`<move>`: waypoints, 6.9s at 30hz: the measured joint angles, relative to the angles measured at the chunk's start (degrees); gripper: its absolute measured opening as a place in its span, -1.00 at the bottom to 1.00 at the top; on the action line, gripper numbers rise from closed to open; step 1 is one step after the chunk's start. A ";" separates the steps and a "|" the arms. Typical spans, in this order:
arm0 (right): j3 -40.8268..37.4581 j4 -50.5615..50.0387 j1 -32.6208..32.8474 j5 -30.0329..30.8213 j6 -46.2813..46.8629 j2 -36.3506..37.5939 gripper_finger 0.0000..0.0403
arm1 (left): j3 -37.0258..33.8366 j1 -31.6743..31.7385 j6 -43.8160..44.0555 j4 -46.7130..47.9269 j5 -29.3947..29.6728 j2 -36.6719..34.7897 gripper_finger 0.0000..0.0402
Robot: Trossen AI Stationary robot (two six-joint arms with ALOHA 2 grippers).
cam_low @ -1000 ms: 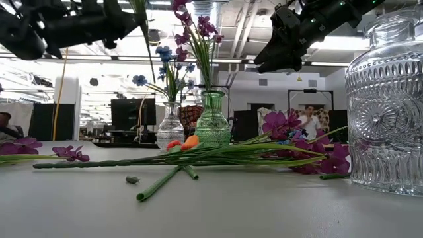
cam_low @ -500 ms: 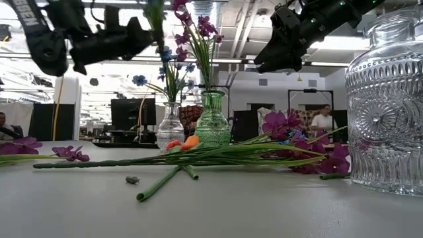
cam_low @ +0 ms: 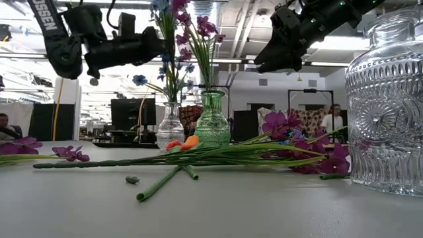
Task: Sort flowers into vase by color
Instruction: Put the bottom blue flowers into the top transparent vase, then put the blue flowers into the top transparent vase
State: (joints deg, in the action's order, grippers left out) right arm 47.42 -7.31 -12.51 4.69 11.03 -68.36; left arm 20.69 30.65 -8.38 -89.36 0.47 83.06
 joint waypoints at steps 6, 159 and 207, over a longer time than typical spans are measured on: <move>-0.02 -0.02 0.00 0.02 0.00 0.00 0.11 | 0.00 0.00 -3.25 0.07 0.09 -1.91 -0.94; 19.89 -43.52 -11.58 -4.50 -12.98 -18.26 -0.79 | -0.02 -8.83 11.15 79.51 -2.48 -37.04 -0.10; 20.02 -21.99 28.57 7.65 -32.48 -11.65 -0.80 | 2.75 -47.71 45.06 61.37 9.43 -27.53 -0.10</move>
State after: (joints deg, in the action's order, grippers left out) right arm 67.44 -29.30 16.06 12.34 -21.46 -80.01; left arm 23.44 -17.06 36.68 -27.99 9.90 55.54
